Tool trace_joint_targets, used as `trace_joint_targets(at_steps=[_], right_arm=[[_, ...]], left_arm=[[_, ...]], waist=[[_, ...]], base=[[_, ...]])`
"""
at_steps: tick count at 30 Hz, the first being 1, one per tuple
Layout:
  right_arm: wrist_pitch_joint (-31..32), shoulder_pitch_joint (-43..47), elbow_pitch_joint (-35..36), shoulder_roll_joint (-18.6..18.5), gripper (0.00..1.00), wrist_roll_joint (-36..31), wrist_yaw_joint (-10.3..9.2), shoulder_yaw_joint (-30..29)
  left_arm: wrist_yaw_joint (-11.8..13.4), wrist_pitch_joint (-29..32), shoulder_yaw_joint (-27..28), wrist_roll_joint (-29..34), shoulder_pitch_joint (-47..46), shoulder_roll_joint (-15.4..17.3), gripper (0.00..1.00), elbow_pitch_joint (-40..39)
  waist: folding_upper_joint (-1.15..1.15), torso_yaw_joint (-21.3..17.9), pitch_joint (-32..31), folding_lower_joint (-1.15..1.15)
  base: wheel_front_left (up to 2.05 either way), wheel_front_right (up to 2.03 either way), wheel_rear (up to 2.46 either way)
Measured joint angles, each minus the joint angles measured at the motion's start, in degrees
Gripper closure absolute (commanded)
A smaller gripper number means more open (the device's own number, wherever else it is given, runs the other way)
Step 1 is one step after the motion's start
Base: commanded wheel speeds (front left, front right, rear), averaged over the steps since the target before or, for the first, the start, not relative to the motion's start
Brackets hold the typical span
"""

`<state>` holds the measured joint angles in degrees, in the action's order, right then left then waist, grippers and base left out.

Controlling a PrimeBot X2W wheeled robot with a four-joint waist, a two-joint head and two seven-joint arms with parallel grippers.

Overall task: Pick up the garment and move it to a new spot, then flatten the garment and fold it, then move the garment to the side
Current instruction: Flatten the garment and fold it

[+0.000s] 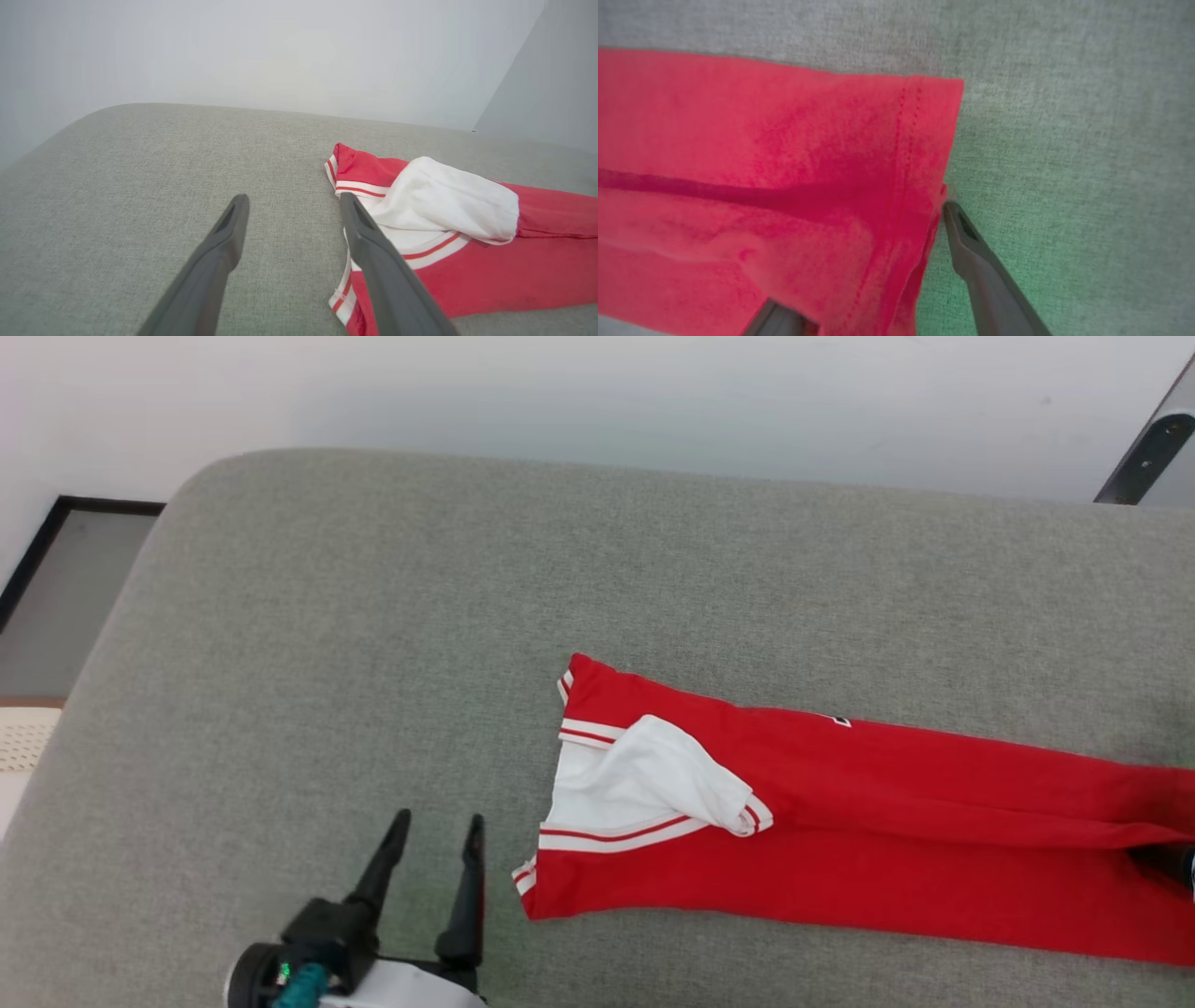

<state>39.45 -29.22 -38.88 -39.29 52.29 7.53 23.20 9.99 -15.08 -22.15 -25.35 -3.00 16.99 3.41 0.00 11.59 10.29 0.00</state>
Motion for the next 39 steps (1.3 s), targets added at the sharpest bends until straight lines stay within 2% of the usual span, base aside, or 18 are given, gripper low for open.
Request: trace_joint_targets(at_steps=[4,12,13,14,16,28,39], right_arm=[[1.27,-0.01,-1.01,1.24,0.0,-2.85,0.0,-1.58],[2.91,0.04,-0.89,2.97,0.02,-6.43,-0.01,-4.95],[2.94,0.16,-0.76,3.13,0.23,-6.77,-0.02,-5.3],[2.99,0.35,-0.57,3.33,0.56,-7.15,-0.02,-5.75],[3.25,0.52,-0.26,3.56,1.0,-7.88,-0.07,-6.26],[3.78,1.31,1.13,6.35,1.0,-10.66,-0.18,-10.85],[-5.66,2.69,0.76,9.26,1.0,-10.72,0.53,-19.04]], left_arm=[[-1.49,0.0,1.09,3.8,0.29,-2.18,0.0,1.53],[-4.54,0.0,5.0,7.54,0.08,-6.03,0.0,3.98],[-5.02,0.0,5.39,7.94,0.08,-6.36,0.0,4.16],[-5.32,0.0,5.84,8.31,0.08,-6.7,0.0,4.35],[-6.05,0.0,6.64,8.89,0.08,-7.39,0.0,4.6],[-9.58,0.0,11.03,11.78,-0.25,-10.25,0.0,5.79],[-12.04,0.0,13.79,13.71,-0.26,-11.28,0.0,6.12]], waist=[[0.0,0.53,0.48,0.0],[0.0,0.73,1.71,0.0],[0.0,0.73,1.77,0.0],[0.0,0.75,1.81,0.0],[0.0,0.79,1.88,0.0],[0.0,0.16,2.31,0.0],[0.0,-4.78,2.06,0.0]], base=[[0.0,0.0,0.0],[0.0,0.0,0.0],[0.0,0.0,0.0],[0.0,0.0,0.0],[0.0,0.0,0.0],[0.0,0.0,0.0],[0.0,0.0,0.0]])
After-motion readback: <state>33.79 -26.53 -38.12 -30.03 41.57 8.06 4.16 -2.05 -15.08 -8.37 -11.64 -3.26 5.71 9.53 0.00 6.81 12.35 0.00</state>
